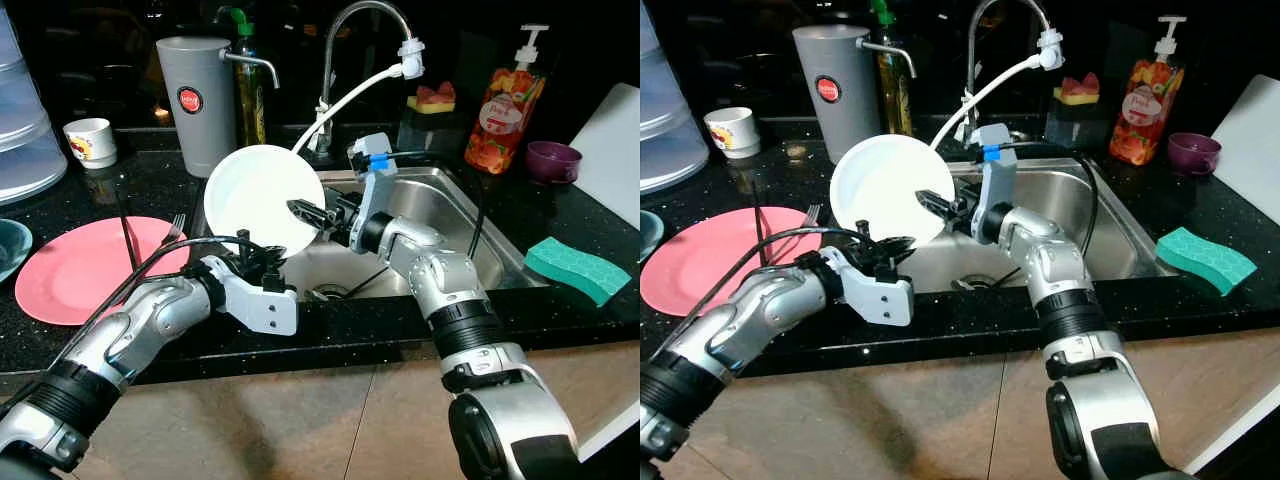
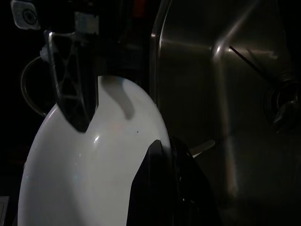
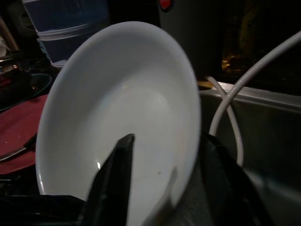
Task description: Kitchen organization
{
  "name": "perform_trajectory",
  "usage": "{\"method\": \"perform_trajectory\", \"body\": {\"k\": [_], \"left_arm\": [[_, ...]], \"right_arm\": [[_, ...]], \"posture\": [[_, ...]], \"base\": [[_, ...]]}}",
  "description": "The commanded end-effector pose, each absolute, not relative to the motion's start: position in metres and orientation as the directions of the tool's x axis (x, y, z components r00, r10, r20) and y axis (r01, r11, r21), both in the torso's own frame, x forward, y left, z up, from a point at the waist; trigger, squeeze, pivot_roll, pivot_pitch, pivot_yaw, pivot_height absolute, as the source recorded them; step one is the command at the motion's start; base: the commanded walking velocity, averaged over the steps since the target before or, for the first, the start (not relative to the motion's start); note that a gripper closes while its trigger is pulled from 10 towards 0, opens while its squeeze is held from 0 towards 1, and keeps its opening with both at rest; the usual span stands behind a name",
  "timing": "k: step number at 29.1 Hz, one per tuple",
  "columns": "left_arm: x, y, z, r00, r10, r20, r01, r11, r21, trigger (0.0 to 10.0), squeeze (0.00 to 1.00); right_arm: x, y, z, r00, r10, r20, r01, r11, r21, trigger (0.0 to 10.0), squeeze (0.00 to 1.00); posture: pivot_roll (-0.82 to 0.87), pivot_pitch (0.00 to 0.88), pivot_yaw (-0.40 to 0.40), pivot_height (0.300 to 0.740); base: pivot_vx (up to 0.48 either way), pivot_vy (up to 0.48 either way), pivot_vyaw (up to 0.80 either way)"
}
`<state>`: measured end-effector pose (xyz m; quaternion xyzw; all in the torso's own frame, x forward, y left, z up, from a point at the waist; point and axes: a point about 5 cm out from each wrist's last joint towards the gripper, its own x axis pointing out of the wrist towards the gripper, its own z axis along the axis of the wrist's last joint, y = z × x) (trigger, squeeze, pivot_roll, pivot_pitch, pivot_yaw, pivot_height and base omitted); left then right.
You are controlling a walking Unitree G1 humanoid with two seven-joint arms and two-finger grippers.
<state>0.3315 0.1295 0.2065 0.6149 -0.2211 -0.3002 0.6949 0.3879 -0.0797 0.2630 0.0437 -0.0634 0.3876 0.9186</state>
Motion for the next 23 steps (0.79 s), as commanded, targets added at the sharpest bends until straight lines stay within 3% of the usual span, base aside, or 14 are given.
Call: {"method": "perform_trajectory", "body": {"k": [1, 23], "left_arm": [[0.332, 0.1247, 0.2057, 0.707, -0.704, -0.067, 0.141, 0.047, 0.989, 0.0, 0.0], [0.3345, 0.1212, 0.2107, 0.693, -0.721, -0.028, 0.111, 0.068, 0.991, 0.0, 0.0]], "right_arm": [[0.3854, -0.0735, 0.2628, 0.671, 0.727, 0.146, -0.738, 0.673, 0.042, 0.0, 0.0], [0.3873, -0.0772, 0.2661, 0.687, 0.71, 0.154, -0.722, 0.691, 0.034, 0.0, 0.0]], "posture": [[0.1, 0.007, 0.01, 0.74], [0.1, 0.006, 0.011, 0.74]], "base": [[0.0, 0.0, 0.0], [0.0, 0.0, 0.0]]}}
